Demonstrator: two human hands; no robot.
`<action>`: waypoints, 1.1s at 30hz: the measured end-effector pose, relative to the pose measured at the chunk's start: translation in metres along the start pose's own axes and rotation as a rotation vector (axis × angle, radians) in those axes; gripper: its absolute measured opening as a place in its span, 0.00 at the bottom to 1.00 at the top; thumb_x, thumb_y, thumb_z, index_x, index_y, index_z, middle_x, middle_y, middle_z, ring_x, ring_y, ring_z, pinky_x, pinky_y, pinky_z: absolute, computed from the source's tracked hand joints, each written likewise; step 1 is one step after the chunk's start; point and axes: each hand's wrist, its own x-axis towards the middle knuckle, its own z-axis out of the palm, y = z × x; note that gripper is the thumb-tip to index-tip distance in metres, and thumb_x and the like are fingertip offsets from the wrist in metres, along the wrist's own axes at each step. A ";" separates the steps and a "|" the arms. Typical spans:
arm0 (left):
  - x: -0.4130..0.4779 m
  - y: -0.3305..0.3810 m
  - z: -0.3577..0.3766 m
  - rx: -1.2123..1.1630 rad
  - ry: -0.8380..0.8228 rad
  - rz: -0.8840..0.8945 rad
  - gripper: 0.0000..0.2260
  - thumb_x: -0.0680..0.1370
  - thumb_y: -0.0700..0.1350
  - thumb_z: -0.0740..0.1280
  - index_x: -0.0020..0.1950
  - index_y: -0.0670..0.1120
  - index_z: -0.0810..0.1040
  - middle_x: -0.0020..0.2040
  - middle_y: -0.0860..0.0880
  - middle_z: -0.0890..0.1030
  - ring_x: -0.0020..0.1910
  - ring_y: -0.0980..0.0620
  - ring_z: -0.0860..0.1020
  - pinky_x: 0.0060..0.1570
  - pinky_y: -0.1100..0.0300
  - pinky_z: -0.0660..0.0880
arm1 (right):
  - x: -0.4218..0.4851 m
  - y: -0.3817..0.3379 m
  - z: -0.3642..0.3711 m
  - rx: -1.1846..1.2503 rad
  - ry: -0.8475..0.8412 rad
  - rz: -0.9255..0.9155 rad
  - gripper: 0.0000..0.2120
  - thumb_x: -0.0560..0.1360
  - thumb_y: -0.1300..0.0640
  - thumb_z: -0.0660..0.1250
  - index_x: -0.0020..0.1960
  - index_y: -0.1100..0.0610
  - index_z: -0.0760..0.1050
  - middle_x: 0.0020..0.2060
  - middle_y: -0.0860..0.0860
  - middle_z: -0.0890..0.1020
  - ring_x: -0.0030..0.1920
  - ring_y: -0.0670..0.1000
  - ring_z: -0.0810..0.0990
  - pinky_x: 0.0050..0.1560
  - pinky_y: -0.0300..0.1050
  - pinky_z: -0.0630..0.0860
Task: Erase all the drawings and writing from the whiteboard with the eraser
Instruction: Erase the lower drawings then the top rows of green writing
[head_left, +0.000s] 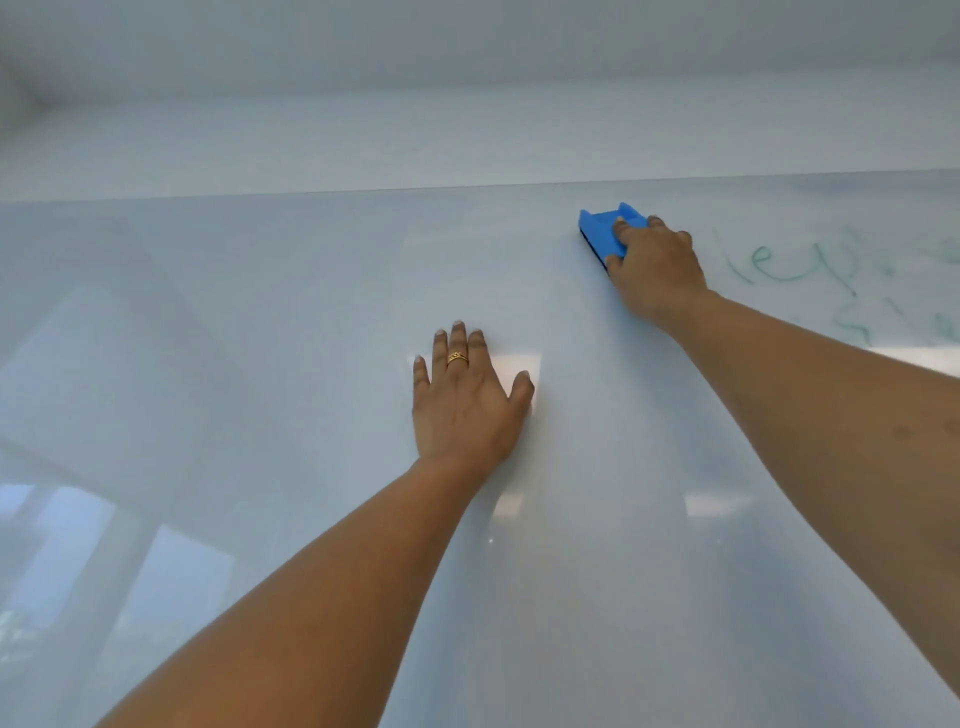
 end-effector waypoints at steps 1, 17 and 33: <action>-0.001 0.002 0.001 0.005 -0.003 -0.001 0.29 0.80 0.57 0.51 0.77 0.44 0.47 0.78 0.48 0.46 0.76 0.51 0.43 0.73 0.52 0.41 | -0.002 0.005 -0.001 0.003 0.005 0.023 0.23 0.81 0.54 0.53 0.75 0.55 0.56 0.72 0.59 0.58 0.66 0.62 0.61 0.63 0.54 0.65; -0.005 0.032 0.006 0.080 0.020 -0.073 0.29 0.80 0.56 0.50 0.76 0.42 0.49 0.78 0.44 0.49 0.76 0.48 0.45 0.72 0.51 0.39 | -0.053 -0.025 0.011 -0.008 -0.014 -0.248 0.21 0.80 0.58 0.52 0.72 0.55 0.57 0.74 0.61 0.52 0.65 0.60 0.63 0.62 0.49 0.65; 0.005 0.093 0.033 0.001 0.028 -0.116 0.30 0.81 0.57 0.49 0.77 0.43 0.45 0.78 0.47 0.45 0.76 0.50 0.42 0.73 0.52 0.38 | -0.008 0.117 -0.031 -0.037 0.038 -0.046 0.21 0.80 0.56 0.54 0.72 0.52 0.60 0.73 0.55 0.58 0.66 0.61 0.64 0.61 0.54 0.66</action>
